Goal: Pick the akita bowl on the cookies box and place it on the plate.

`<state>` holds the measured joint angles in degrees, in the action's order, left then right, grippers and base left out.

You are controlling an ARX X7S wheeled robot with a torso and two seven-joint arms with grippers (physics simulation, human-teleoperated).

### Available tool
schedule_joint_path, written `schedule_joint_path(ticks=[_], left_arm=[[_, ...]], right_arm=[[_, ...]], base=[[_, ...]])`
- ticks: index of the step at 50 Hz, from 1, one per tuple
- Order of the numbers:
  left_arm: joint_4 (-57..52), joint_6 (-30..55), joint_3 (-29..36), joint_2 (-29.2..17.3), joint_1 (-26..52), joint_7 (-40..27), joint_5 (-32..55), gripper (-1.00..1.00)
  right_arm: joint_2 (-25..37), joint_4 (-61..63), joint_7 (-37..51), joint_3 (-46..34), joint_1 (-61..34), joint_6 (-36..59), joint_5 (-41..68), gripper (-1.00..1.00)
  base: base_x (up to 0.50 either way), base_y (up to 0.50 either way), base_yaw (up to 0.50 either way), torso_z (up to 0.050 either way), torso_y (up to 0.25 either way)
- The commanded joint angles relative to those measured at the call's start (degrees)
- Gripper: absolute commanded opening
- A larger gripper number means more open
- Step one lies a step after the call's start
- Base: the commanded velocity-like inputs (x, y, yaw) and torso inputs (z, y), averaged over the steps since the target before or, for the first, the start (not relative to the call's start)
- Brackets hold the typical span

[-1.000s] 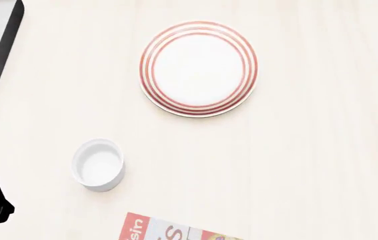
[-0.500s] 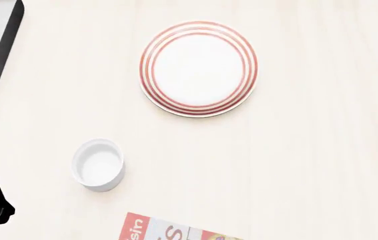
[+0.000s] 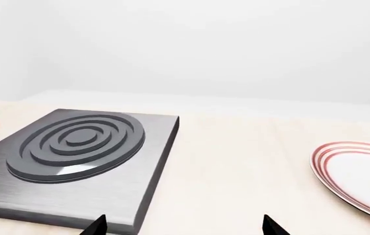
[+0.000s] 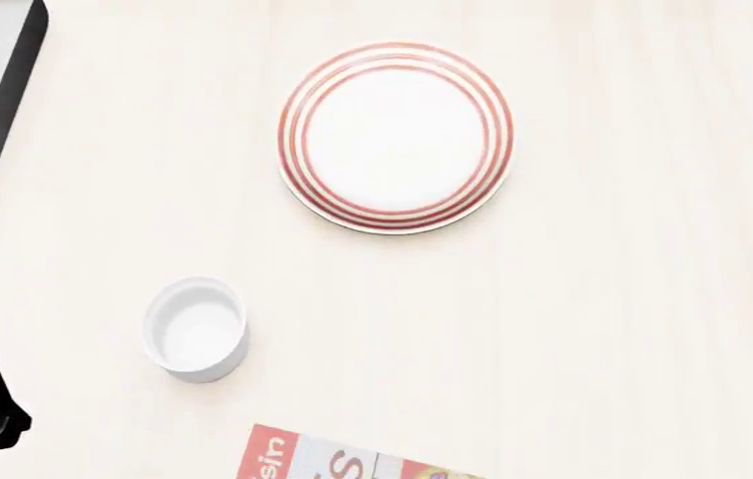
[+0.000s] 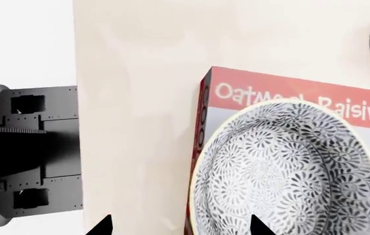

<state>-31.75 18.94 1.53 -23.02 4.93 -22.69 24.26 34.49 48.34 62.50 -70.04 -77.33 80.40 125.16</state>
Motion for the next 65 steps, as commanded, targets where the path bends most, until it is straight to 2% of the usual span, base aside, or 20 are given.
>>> schedule_joint_path(ticks=[1, 9, 16, 28, 38, 39, 56, 65], left_arm=[[-0.01, 0.00, 0.15, -0.14, 0.04, -0.10, 0.14, 1.00], [-0.11, 0.02, 0.08, -0.31, 0.02, -0.14, 0.41, 1.00], [-0.34, 0.23, 0.19, -0.41, 0.08, -0.29, 0.58, 1.00], [-0.28, 0.01, 0.19, -0.57, 0.01, -0.38, 0.66, 1.00], [0.07, -0.54, 0.37, -0.61, -0.19, -0.26, 0.54, 1.00], [0.09, -0.50, 0.30, -0.61, -0.17, -0.29, 0.66, 1.00], [-0.19, -0.45, 0.29, -0.86, -0.34, -0.59, 0.94, 1.00], [-0.10, -0.61, 0.40, -0.88, -0.41, -0.52, 1.18, 1.00]], right_arm=[[-0.60, -0.56, 1.68, -3.43, -2.39, 0.02, 1.15, 1.00], [-0.87, -2.14, 4.69, -7.83, -4.69, 0.61, 1.02, 1.00], [-0.95, -1.98, 4.79, -8.69, -5.73, 0.45, 1.53, 1.00], [-1.35, -1.93, 3.77, -8.39, -5.66, 0.30, 0.42, 1.00], [-1.71, -1.31, 0.82, -4.89, -3.61, 1.26, -3.97, 1.00], [-1.70, -1.27, -0.15, -3.81, -2.85, 1.77, -5.44, -1.00], [-1.22, -0.51, -0.89, -4.04, -3.42, 2.08, -7.33, -1.00], [-0.28, -1.32, 0.93, -5.92, -9.24, 3.16, -5.47, -1.00]], base=[[0.00, 0.00, 0.00, 0.000, 0.000], [0.00, 0.00, 0.00, 0.000, 0.000], [0.00, 0.00, 0.00, 0.000, 0.000], [0.00, 0.00, 0.00, 0.000, 0.000], [0.00, 0.00, 0.00, 0.000, 0.000], [0.00, 0.00, 0.00, 0.000, 0.000], [0.00, 0.00, 0.00, 0.000, 0.000], [0.00, 0.00, 0.00, 0.000, 0.000]])
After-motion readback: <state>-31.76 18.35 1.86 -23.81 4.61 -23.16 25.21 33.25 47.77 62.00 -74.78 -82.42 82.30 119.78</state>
